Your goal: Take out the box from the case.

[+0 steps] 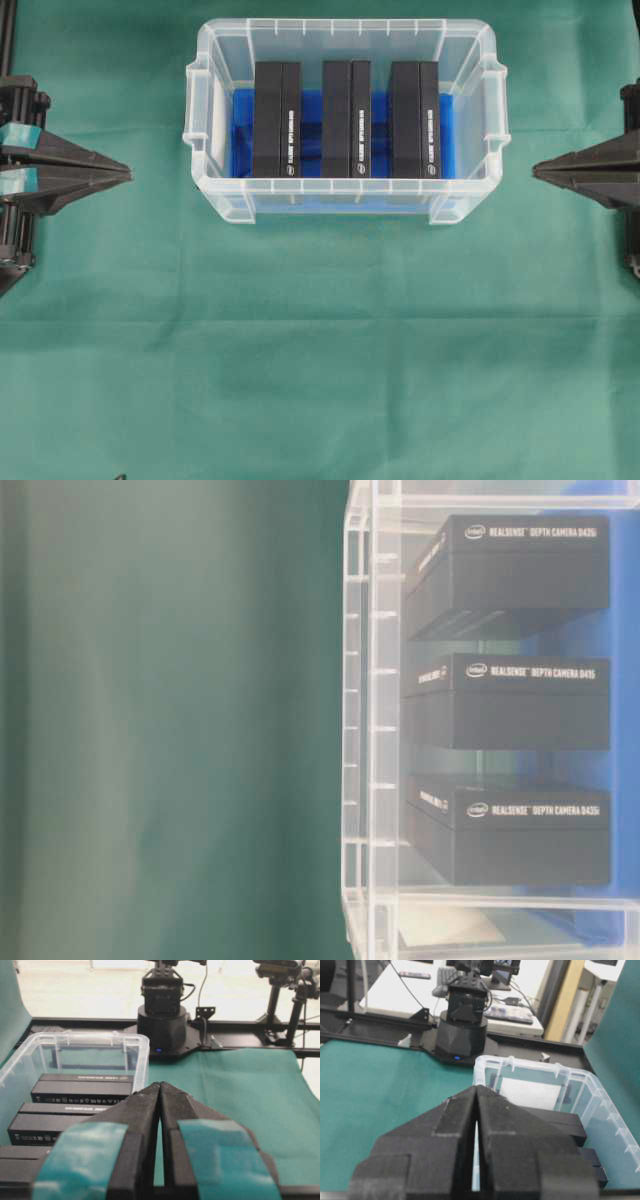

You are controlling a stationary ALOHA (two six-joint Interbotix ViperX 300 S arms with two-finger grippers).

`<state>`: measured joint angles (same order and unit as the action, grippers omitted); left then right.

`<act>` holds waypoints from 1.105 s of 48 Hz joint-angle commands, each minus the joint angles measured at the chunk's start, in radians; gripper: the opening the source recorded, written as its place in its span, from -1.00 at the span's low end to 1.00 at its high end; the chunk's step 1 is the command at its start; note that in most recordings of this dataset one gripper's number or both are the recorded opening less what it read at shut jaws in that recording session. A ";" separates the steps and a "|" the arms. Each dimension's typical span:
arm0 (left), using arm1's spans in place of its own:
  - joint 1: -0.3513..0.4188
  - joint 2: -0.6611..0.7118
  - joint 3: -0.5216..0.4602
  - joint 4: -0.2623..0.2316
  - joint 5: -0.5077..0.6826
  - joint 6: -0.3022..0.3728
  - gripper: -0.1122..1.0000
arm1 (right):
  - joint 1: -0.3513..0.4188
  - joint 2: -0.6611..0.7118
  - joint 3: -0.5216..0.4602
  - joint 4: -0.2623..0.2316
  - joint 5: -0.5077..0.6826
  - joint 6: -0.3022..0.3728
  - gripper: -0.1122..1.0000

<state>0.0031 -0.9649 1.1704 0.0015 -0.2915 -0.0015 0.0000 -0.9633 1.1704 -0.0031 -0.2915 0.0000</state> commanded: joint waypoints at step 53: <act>-0.057 0.071 -0.453 0.031 0.469 -0.029 -0.77 | -0.006 0.017 -0.474 0.005 0.620 0.015 -0.80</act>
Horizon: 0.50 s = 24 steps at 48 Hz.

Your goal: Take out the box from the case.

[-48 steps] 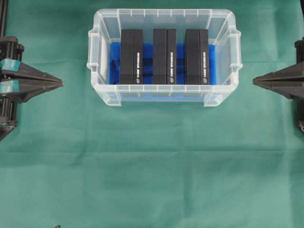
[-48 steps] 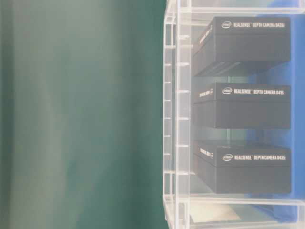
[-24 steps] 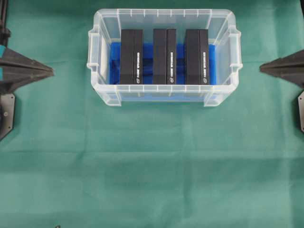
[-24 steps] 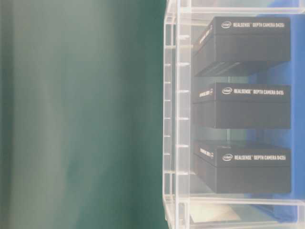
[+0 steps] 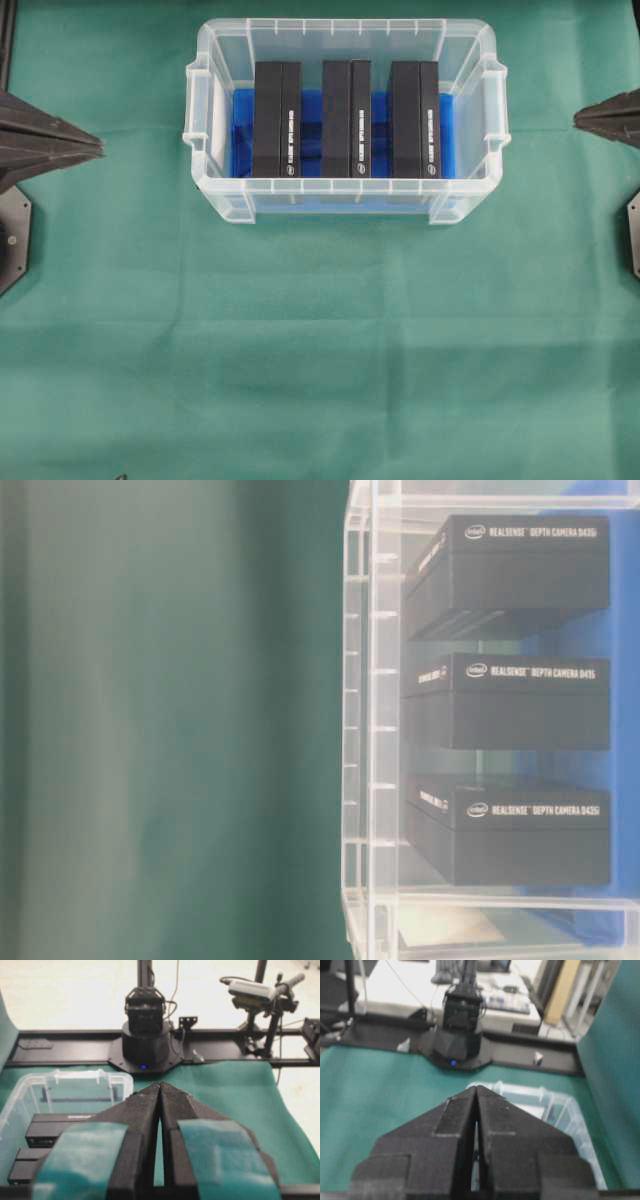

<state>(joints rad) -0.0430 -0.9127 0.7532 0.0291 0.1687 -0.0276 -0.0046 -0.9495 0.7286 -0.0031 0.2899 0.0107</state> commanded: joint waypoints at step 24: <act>-0.028 0.124 -0.245 0.003 0.736 -0.247 -0.77 | 0.000 0.049 -0.216 -0.014 0.876 0.235 -0.80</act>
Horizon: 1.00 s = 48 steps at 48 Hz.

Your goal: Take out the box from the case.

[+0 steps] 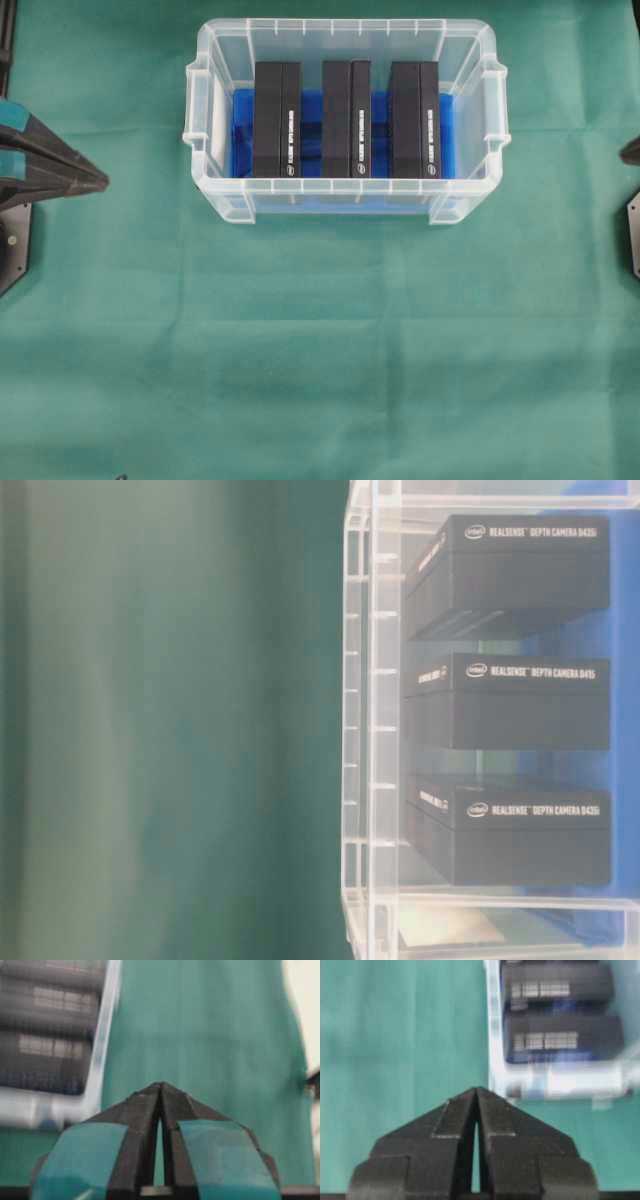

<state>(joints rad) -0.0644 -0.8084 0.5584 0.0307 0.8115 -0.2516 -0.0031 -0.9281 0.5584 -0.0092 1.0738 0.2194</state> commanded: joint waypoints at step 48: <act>-0.011 0.075 -0.127 0.025 0.545 -0.770 -0.77 | -0.002 0.210 -0.089 -0.043 0.457 0.923 -0.80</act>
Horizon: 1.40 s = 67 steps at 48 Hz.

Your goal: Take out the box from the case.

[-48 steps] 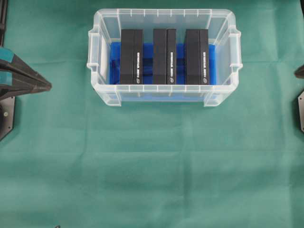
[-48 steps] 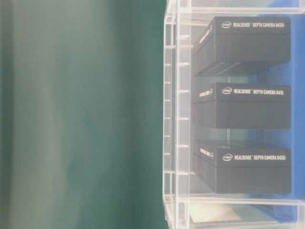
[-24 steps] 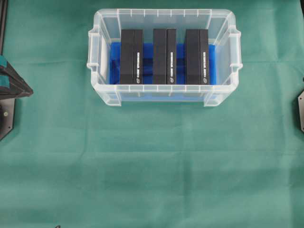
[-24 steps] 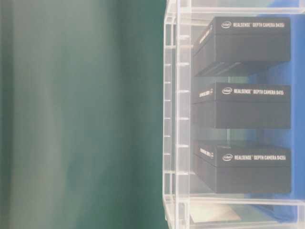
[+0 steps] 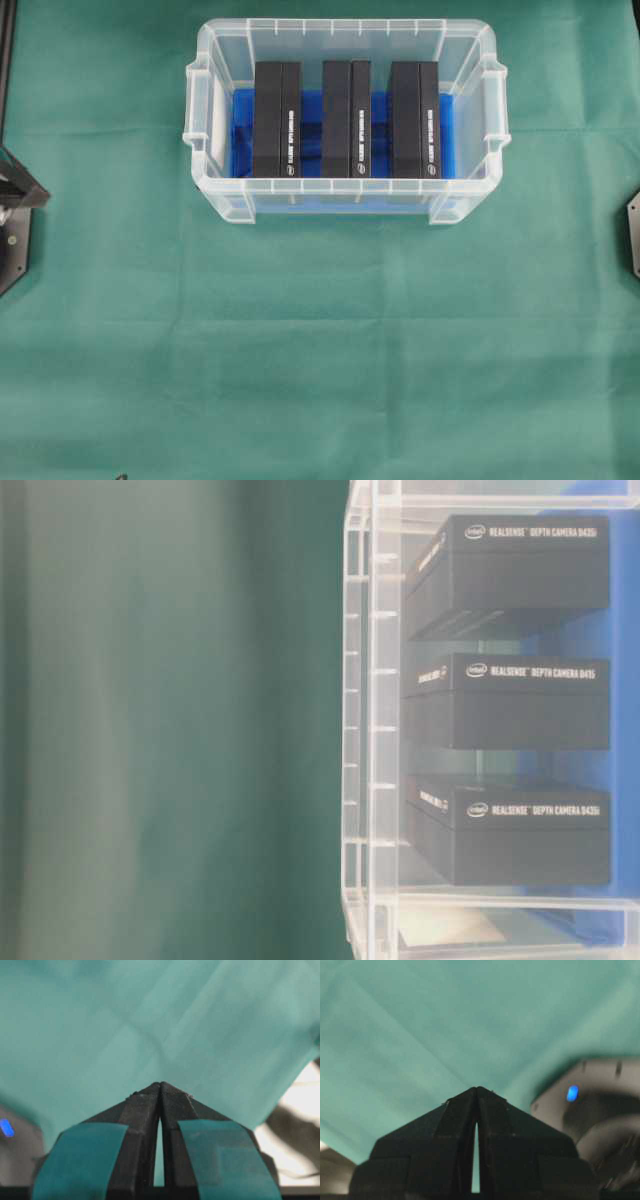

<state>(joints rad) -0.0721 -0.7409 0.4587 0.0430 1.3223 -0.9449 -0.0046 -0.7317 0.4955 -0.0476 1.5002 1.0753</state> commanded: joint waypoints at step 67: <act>0.407 0.115 -0.087 0.041 0.202 -0.114 -0.78 | -0.328 0.176 -0.074 -0.143 0.084 0.106 -0.80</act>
<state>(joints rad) 0.3267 -0.6243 0.3958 0.0828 1.5263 -1.0600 -0.3221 -0.5599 0.4326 -0.1887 1.5969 1.1842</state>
